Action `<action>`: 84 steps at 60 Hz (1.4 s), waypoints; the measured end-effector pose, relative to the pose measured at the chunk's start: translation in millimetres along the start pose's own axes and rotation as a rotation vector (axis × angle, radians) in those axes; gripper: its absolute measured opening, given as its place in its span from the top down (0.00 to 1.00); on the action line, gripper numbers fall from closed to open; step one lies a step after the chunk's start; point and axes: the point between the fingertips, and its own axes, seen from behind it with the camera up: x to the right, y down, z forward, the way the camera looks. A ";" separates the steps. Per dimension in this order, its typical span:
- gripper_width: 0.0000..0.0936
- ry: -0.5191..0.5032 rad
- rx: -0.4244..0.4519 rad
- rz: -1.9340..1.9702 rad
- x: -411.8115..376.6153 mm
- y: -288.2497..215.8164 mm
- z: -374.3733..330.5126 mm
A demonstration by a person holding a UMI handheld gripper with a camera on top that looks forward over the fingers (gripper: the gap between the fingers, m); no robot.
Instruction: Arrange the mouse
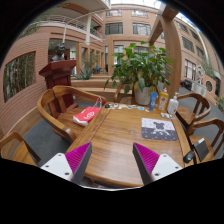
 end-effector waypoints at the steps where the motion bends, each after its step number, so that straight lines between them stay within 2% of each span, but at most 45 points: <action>1: 0.10 0.005 -0.005 0.001 1.8 1.9 -0.3; 8: 0.10 0.039 -0.049 0.014 24.5 28.3 0.1; 26: 0.10 0.162 -0.165 0.121 158.8 134.8 7.0; 34: 0.09 0.263 -0.160 0.173 240.0 157.5 4.5; 49: 0.10 0.348 -0.093 0.264 349.8 153.1 32.9; 63: 0.09 0.373 -0.130 0.329 394.9 160.9 74.0; 71: 0.12 0.387 -0.121 0.336 407.3 153.4 93.2; 77: 0.19 0.420 -0.123 0.319 419.3 148.7 107.3; 84: 0.32 0.479 -0.150 0.264 432.7 146.5 117.6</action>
